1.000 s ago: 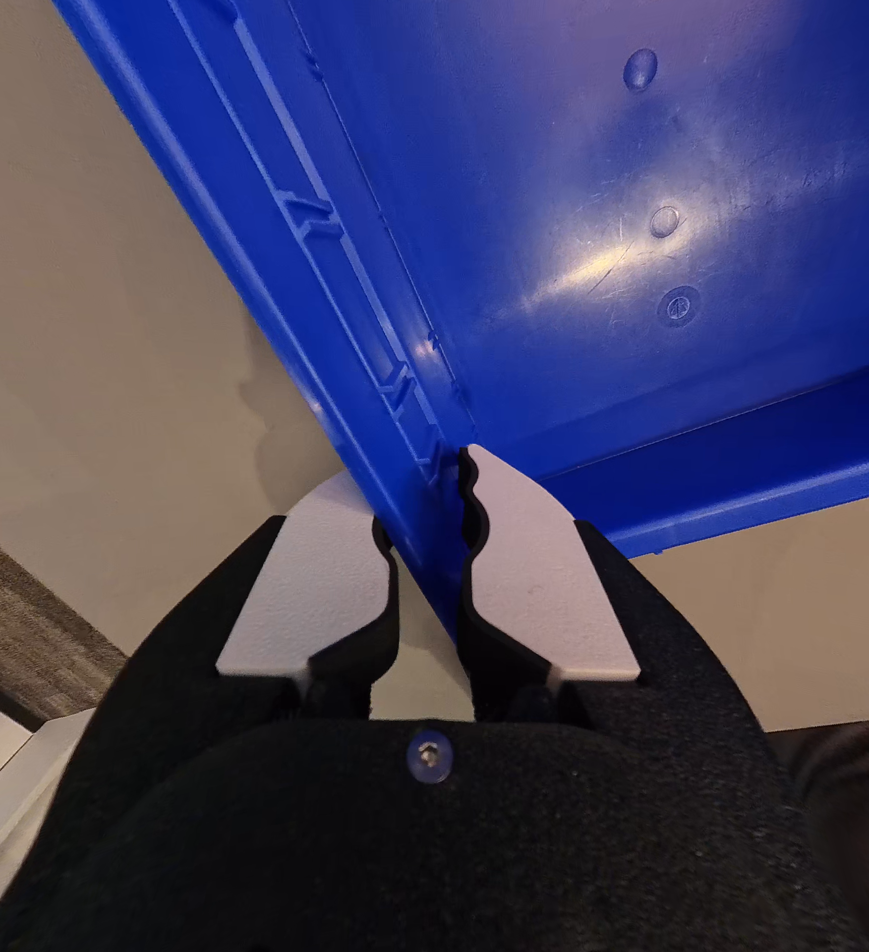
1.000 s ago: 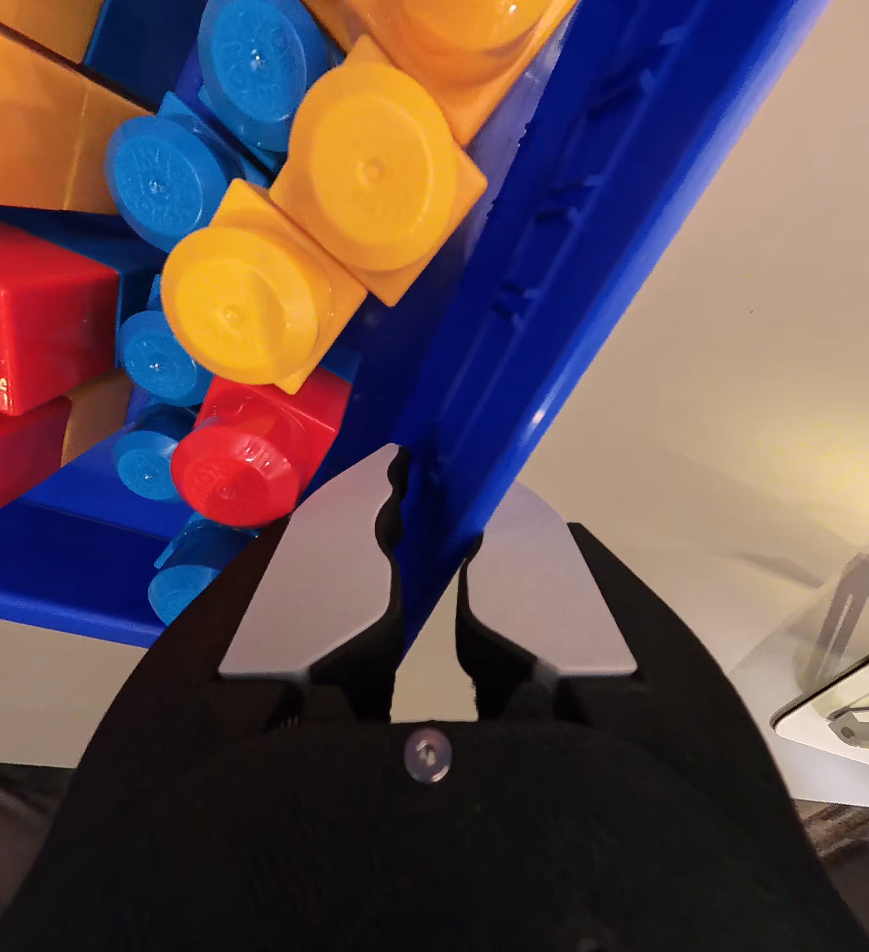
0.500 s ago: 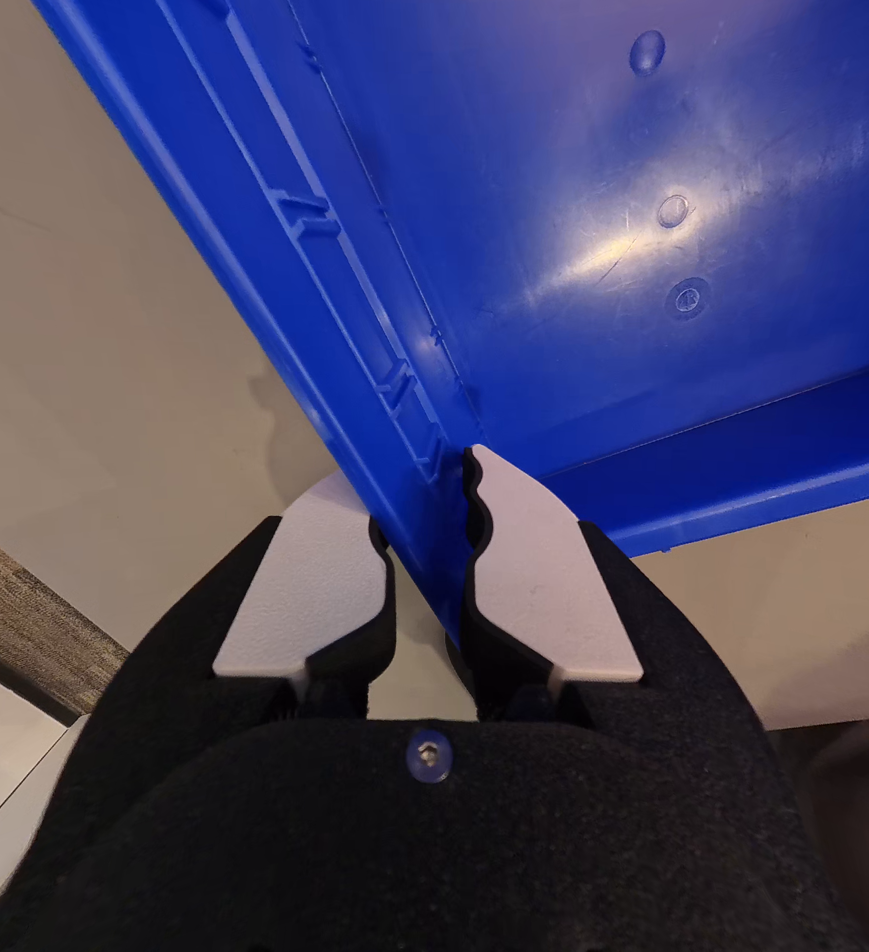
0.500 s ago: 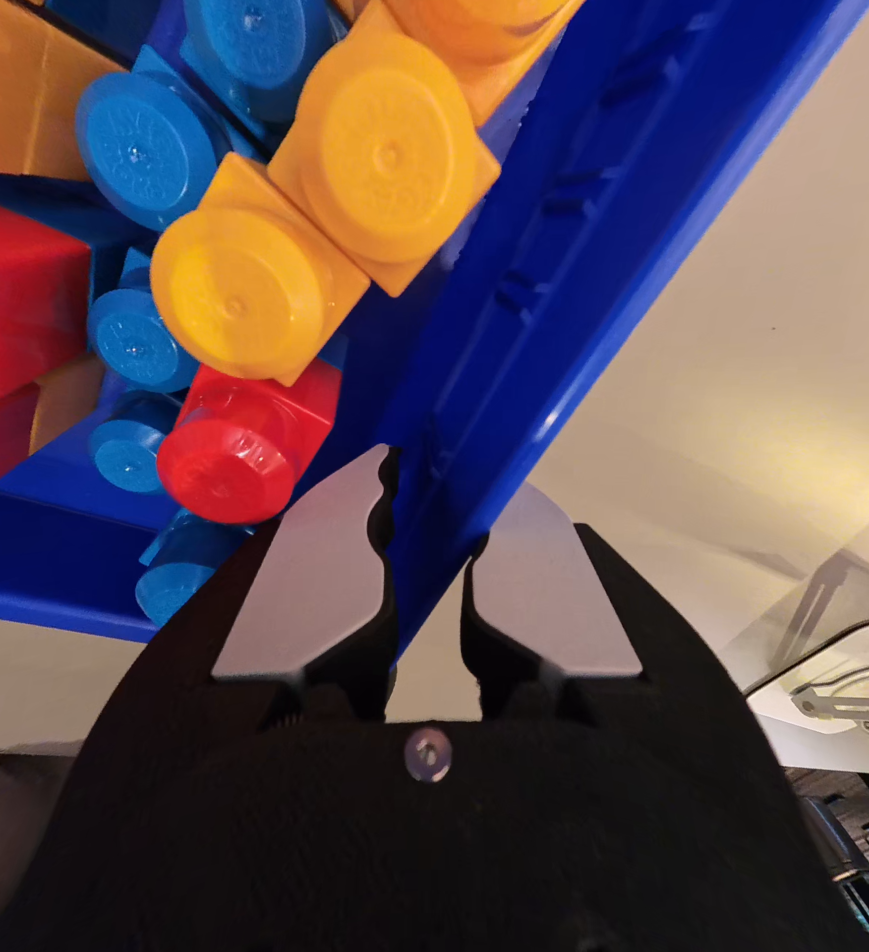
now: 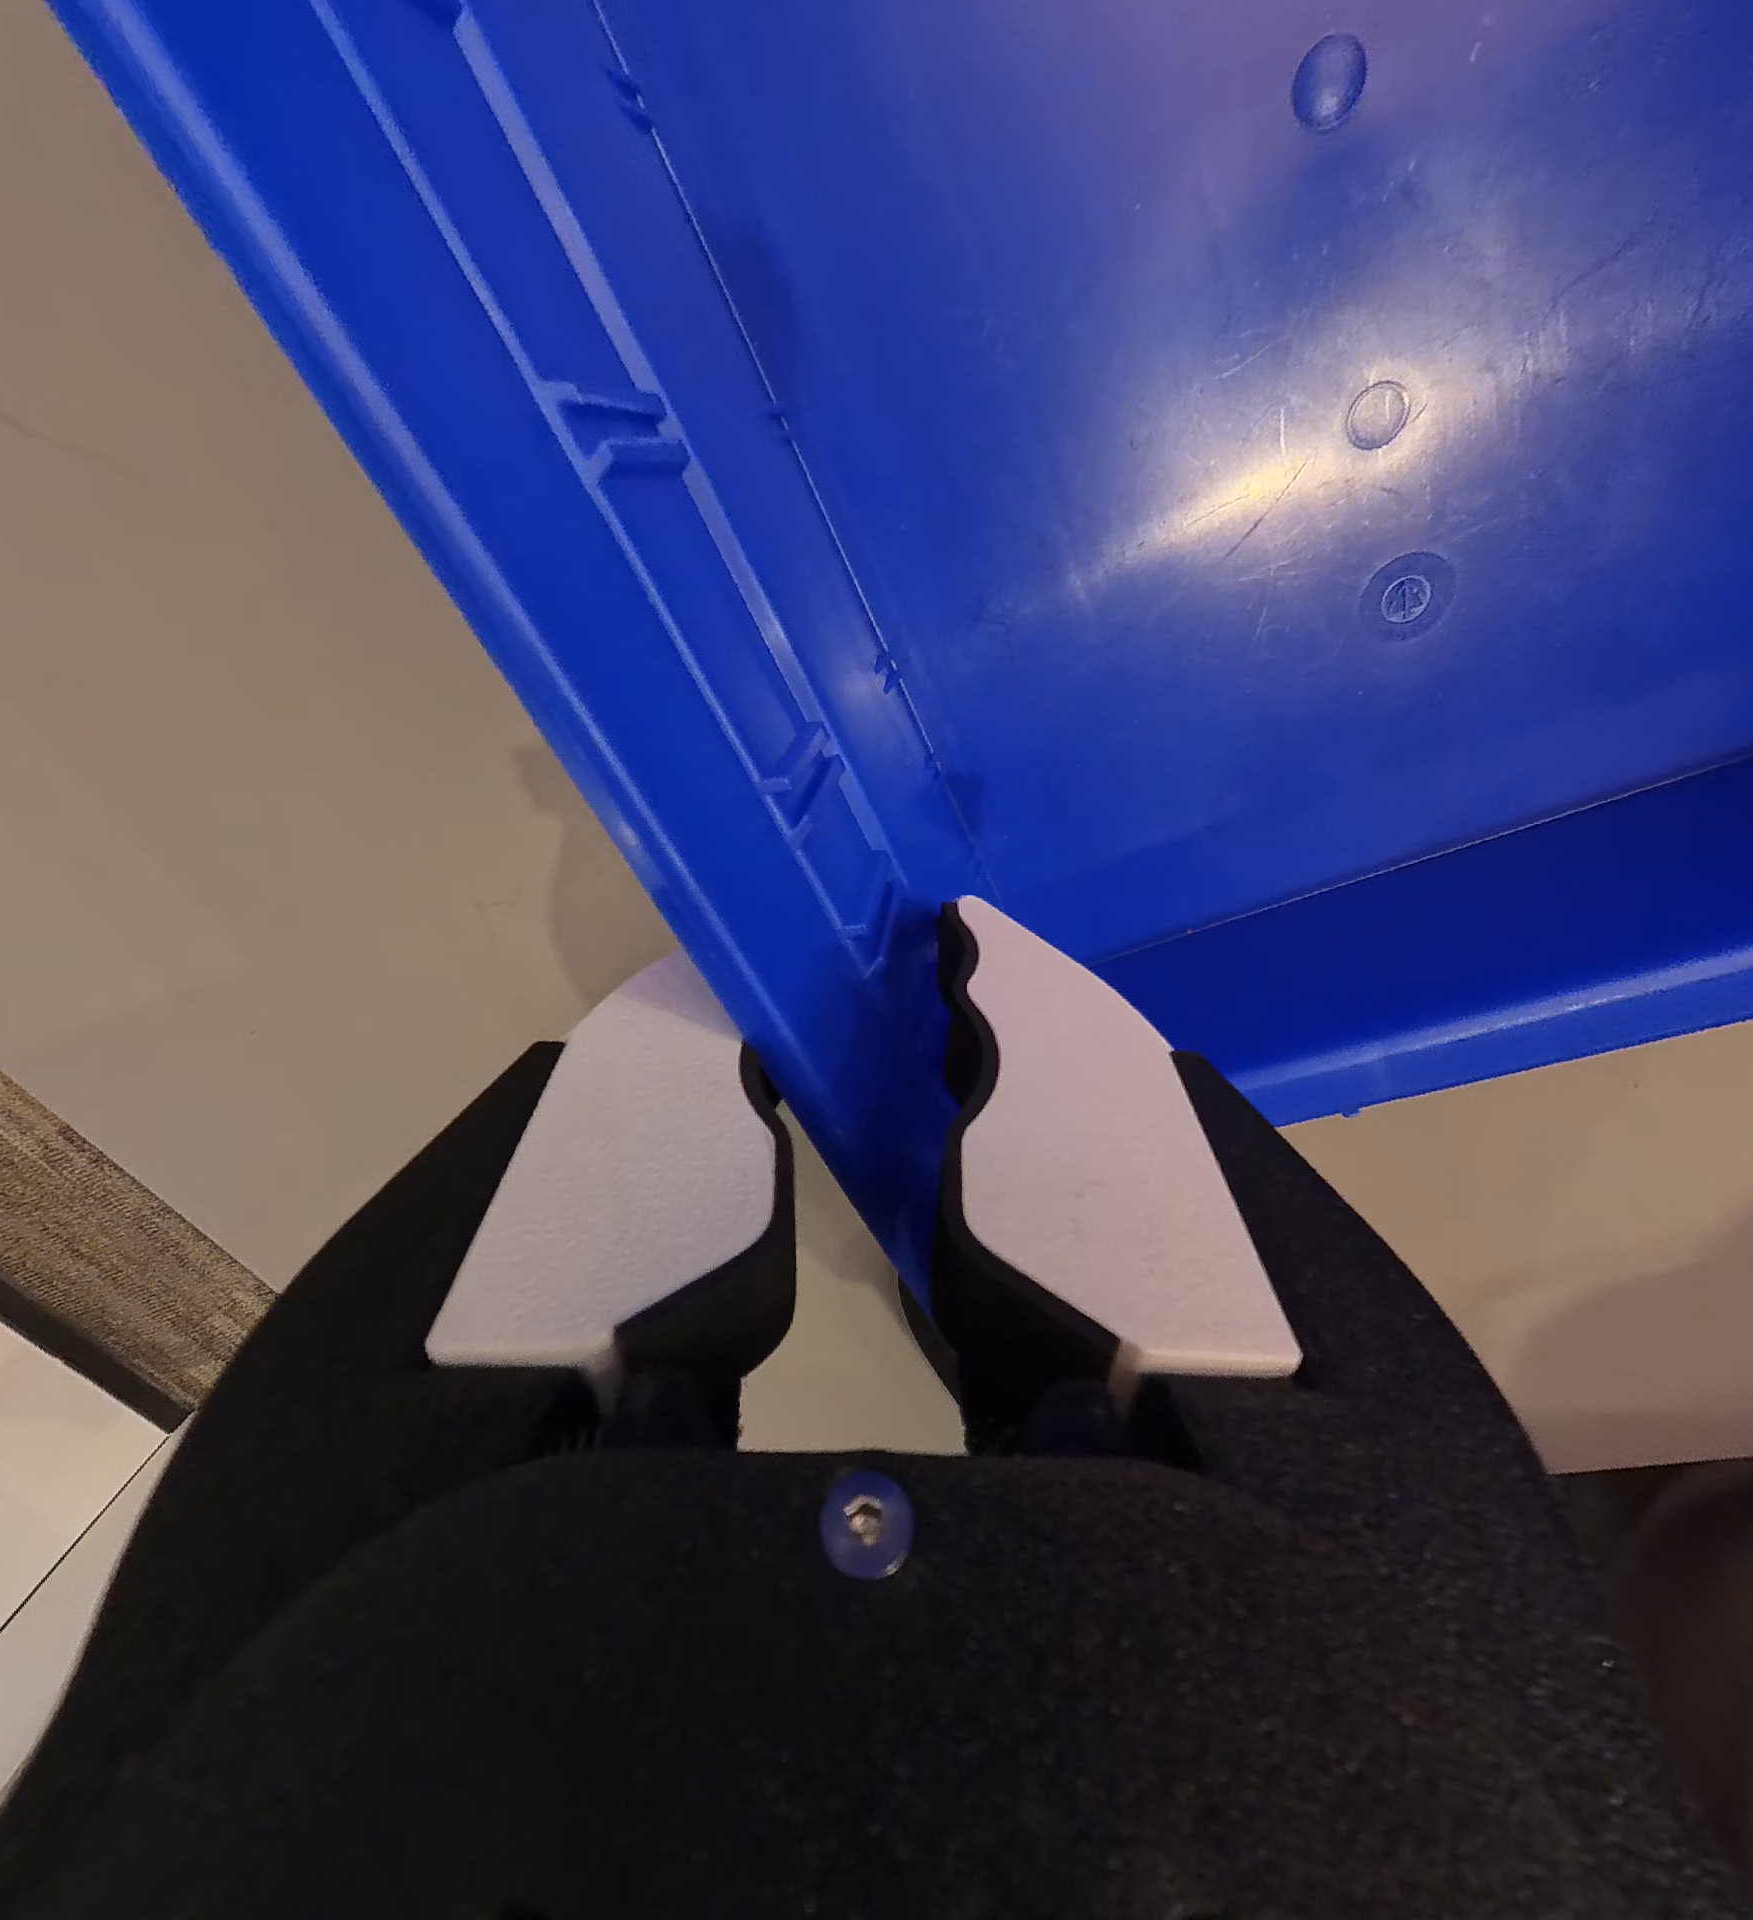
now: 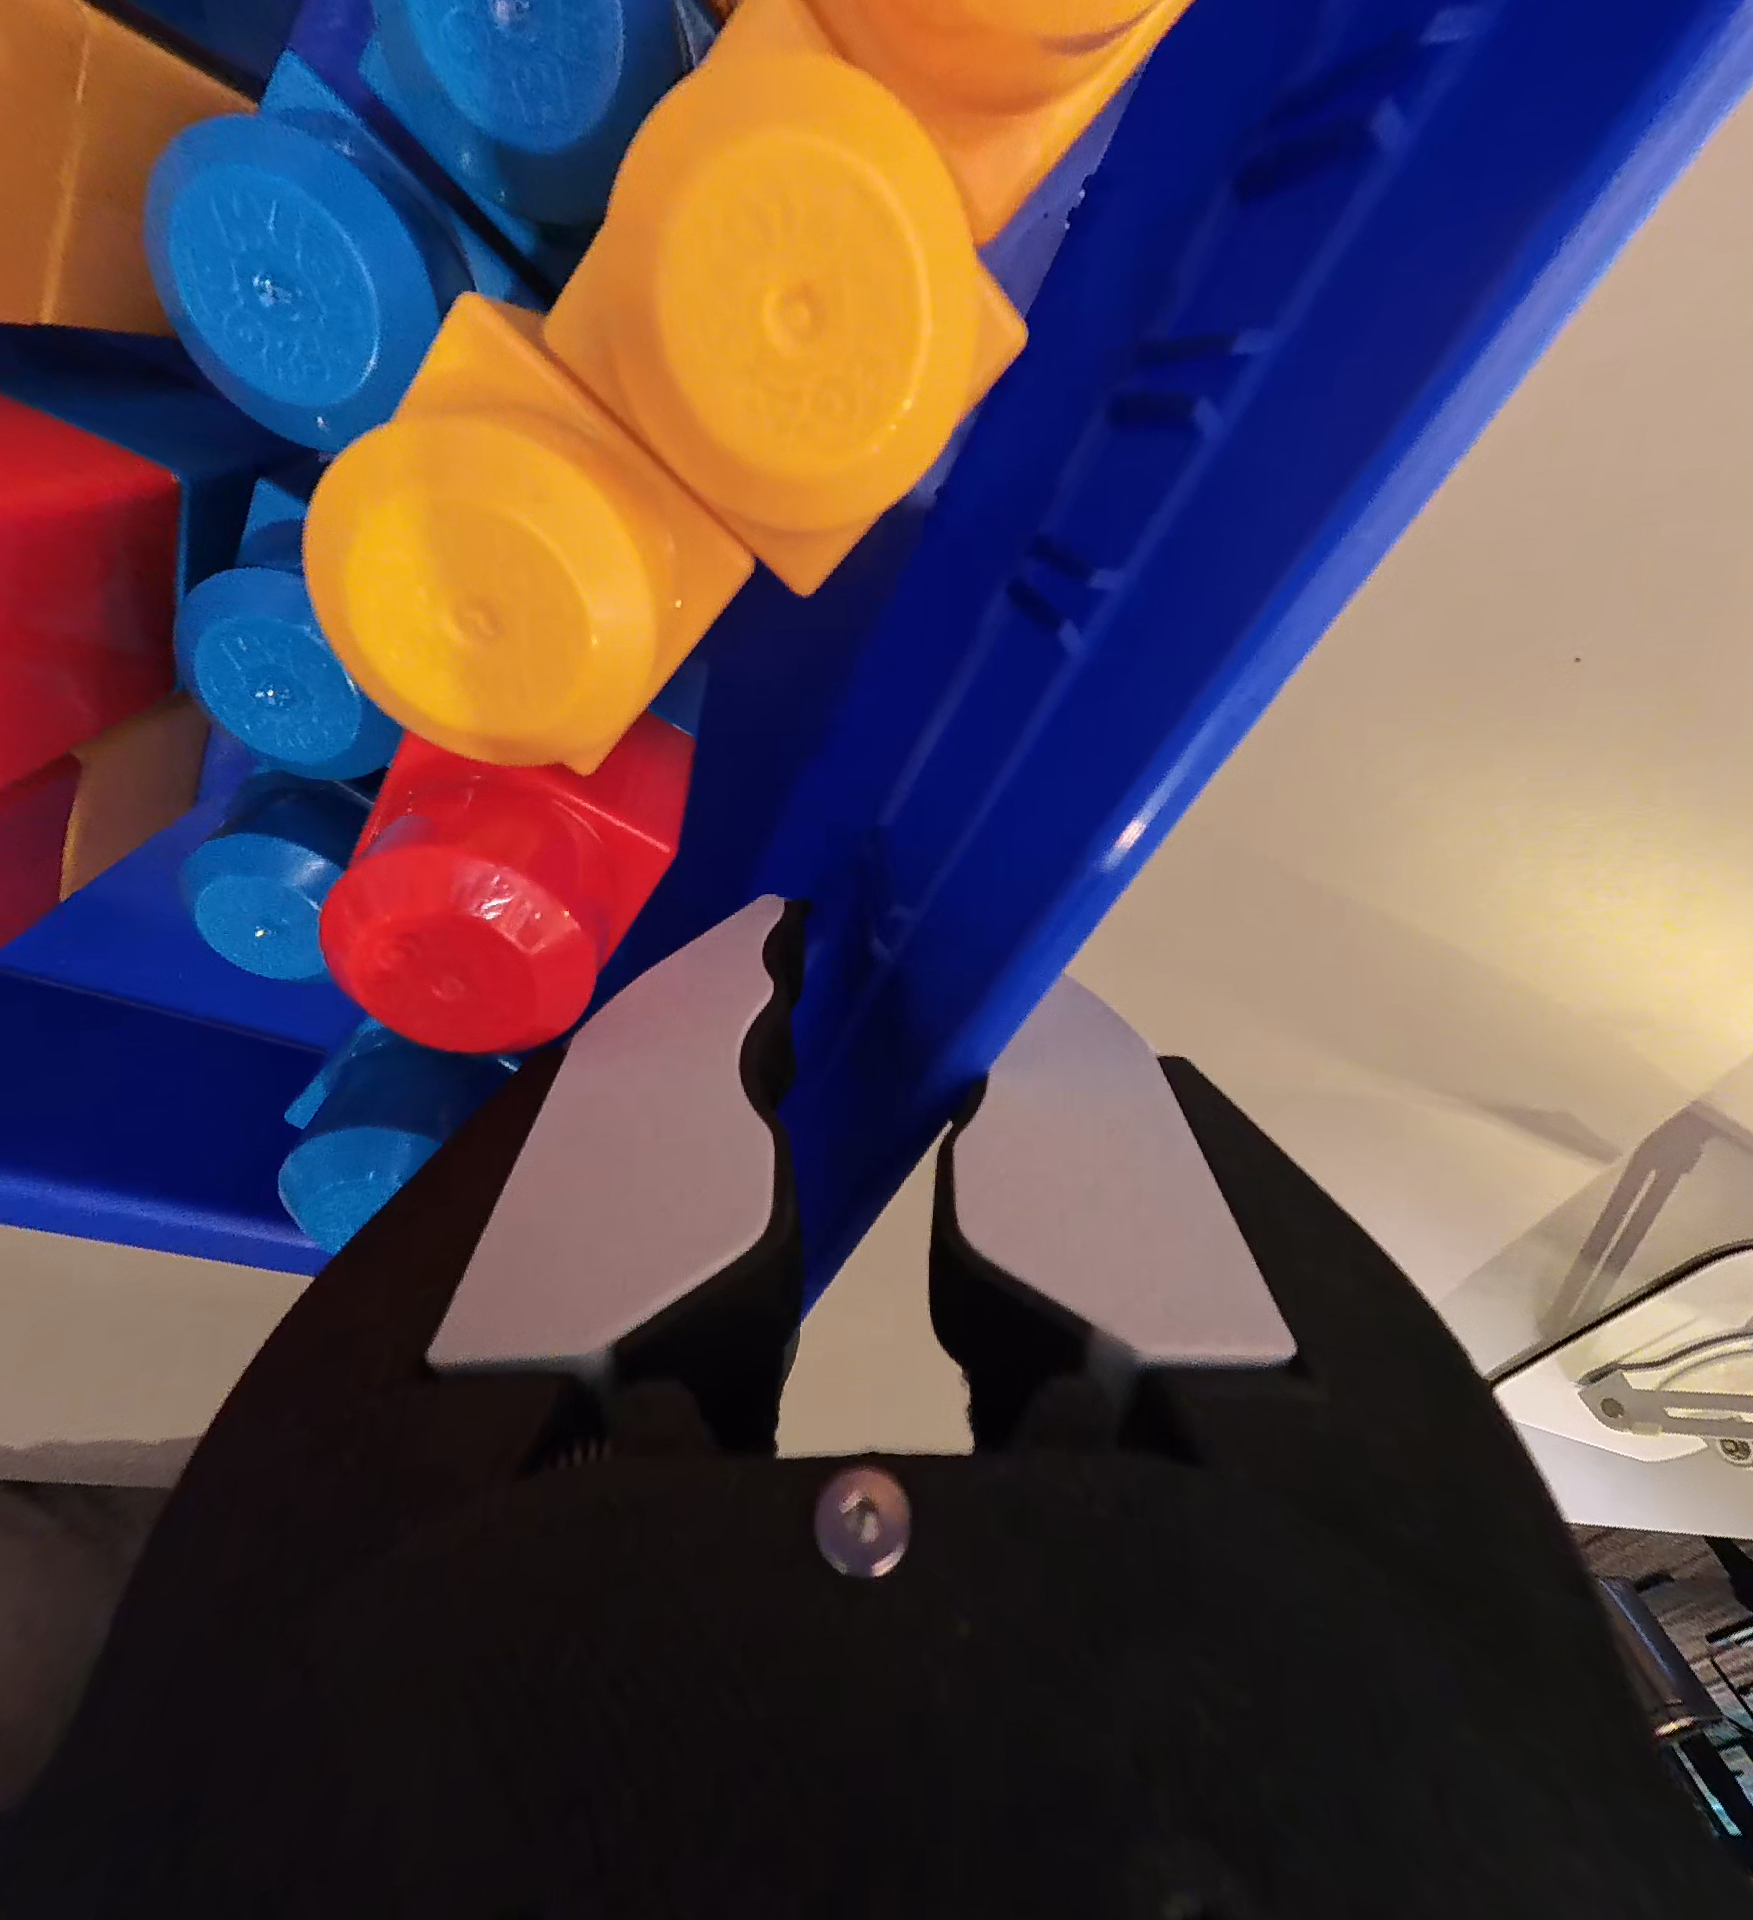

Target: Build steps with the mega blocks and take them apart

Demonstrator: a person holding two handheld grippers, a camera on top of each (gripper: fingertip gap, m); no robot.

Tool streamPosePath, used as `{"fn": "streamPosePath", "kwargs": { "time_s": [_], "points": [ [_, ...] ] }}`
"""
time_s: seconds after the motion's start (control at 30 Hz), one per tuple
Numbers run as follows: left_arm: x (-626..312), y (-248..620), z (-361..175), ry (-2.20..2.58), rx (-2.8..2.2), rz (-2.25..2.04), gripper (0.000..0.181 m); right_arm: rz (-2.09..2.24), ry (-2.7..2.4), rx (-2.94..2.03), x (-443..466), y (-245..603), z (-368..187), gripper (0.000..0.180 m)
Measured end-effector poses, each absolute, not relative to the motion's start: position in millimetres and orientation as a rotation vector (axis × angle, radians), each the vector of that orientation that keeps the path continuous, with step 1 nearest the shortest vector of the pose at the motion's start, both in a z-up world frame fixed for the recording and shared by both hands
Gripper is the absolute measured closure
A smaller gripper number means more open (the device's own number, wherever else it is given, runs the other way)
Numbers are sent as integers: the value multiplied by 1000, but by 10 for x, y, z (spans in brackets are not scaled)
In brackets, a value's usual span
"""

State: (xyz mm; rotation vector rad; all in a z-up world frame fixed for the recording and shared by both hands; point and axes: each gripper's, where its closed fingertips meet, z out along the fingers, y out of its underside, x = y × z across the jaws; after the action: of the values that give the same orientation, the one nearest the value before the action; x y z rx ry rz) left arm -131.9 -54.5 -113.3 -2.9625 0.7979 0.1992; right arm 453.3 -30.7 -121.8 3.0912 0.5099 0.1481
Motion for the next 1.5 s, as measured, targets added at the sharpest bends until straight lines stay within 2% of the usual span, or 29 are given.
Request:
{"fn": "streamPosePath", "kwargs": {
  "time_s": [1.2,1.5],
  "points": [
    [-1196,-545,-1138,842,-2936,248,152,149,543,3087,4477,-341,-1215,153],
    [-892,-505,-1154,952,-2852,398,141,10,554,3118,4131,-423,-1209,152]
  ]
}}
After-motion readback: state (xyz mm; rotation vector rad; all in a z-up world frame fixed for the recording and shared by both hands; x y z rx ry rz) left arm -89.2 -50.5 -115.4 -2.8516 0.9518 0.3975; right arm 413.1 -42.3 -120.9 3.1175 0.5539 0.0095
